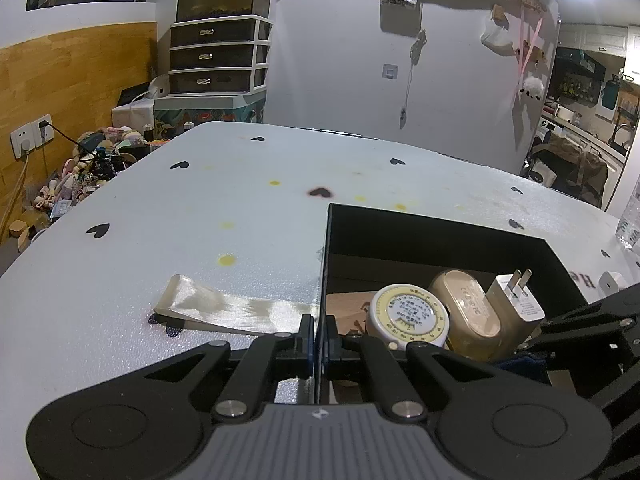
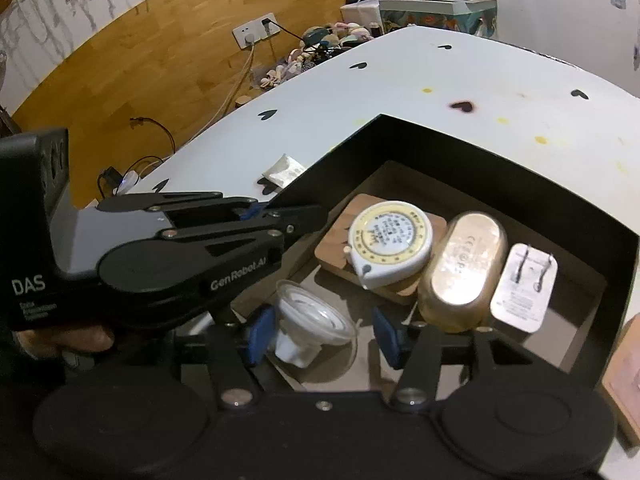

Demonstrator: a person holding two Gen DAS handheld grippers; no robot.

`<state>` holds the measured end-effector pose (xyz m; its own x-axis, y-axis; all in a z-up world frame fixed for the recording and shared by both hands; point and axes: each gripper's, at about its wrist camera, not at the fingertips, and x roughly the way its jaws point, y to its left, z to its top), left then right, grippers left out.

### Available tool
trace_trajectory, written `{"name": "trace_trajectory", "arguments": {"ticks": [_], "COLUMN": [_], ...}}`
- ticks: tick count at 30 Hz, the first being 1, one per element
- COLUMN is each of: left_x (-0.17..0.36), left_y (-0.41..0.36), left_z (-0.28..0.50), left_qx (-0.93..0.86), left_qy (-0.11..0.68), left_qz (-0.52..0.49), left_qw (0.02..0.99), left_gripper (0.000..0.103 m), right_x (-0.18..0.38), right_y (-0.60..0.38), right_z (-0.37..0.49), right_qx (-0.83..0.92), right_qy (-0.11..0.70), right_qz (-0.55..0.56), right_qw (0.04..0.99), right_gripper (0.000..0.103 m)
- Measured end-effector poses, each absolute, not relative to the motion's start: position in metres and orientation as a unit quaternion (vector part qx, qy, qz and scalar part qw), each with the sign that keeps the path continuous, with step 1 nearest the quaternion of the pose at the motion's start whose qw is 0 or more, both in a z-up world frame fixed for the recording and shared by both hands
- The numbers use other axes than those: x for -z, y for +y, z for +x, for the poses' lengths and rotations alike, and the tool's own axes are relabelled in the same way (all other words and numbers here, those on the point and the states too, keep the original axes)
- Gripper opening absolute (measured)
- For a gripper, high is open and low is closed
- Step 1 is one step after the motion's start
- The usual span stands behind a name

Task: Organize rigid objects
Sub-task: 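Carry the white round object into the black box and release it, then move the right tool to the second white charger and grasp it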

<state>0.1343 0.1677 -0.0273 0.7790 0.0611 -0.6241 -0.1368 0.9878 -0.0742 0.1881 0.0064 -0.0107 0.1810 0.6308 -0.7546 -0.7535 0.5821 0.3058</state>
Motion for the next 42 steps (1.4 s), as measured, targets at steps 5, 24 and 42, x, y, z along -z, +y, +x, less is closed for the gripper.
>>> {"name": "trace_trajectory", "arguments": {"ticks": [5,24,42], "left_x": [0.027,0.027,0.028], "left_y": [0.168,0.169,0.171], "left_z": [0.134,0.134,0.133], "left_qx": [-0.053,-0.054,-0.057], "left_qy": [0.328,0.328,0.329], "left_qz": [-0.058,-0.057,-0.056], "left_qw": [0.941,0.941,0.941], "left_gripper": [0.004,0.004,0.003], "right_x": [0.009,-0.013,-0.035], "right_y": [0.001,-0.034,-0.078], "right_z": [0.189,0.177,0.161], "right_qx": [-0.447,-0.429,-0.422], "right_qy": [0.454,0.443,0.414], "right_qz": [-0.064,-0.018,0.014], "right_qw": [0.768,0.787,0.807], "right_gripper": [0.059,0.077,0.101]}}
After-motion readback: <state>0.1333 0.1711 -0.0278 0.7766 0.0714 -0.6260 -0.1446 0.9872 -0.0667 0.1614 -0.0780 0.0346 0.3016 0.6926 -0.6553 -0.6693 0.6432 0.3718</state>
